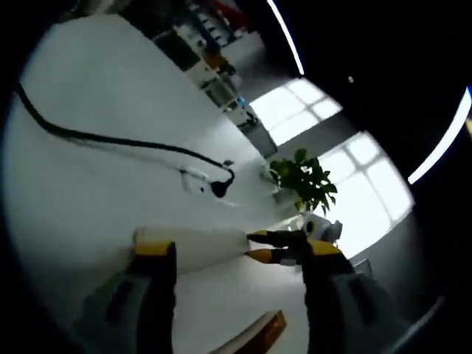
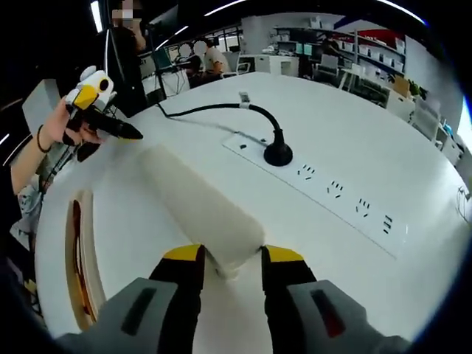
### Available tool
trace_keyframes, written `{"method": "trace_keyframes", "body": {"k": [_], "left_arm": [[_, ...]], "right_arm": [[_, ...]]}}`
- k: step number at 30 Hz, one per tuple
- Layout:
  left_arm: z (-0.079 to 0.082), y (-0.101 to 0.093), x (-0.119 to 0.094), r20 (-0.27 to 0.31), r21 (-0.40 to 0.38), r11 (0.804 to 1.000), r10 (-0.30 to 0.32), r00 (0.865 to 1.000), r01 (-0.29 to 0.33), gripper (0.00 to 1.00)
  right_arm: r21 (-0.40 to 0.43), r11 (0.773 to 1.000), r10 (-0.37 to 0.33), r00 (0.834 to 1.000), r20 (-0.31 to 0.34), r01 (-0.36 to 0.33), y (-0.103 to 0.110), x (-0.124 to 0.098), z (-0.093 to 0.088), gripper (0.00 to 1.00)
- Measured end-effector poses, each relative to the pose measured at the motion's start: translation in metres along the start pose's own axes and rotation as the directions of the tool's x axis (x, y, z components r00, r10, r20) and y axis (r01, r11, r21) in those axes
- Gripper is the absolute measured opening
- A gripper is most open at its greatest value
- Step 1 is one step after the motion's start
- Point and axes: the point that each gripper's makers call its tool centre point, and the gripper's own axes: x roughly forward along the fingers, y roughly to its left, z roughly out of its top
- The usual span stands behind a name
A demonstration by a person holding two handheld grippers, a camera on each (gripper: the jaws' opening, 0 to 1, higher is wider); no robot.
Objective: Arrange the utensils inside the cutlery case until each visible utensil rests in its matching compartment.
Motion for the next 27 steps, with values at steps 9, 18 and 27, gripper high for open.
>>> {"method": "trace_keyframes", "body": {"k": [9, 18, 27], "left_arm": [[-0.006, 0.013, 0.010, -0.035, -0.028, 0.999, 0.036, 0.999, -0.037, 0.92], [-0.015, 0.013, 0.016, -0.055, -0.029, 0.997, 0.065, 0.996, -0.067, 0.97], [-0.018, 0.008, 0.020, -0.076, -0.025, 0.997, 0.072, 0.994, -0.074, 1.00]], "right_arm": [[0.008, 1.000, -0.006, 1.000, 0.002, 0.006, 0.000, -0.001, 0.000, 0.30], [0.008, 1.000, -0.005, 1.000, 0.010, 0.005, -0.001, 0.000, 0.001, 0.30], [0.009, 1.000, -0.003, 1.000, 0.015, 0.002, -0.003, 0.000, 0.002, 0.29]]}}
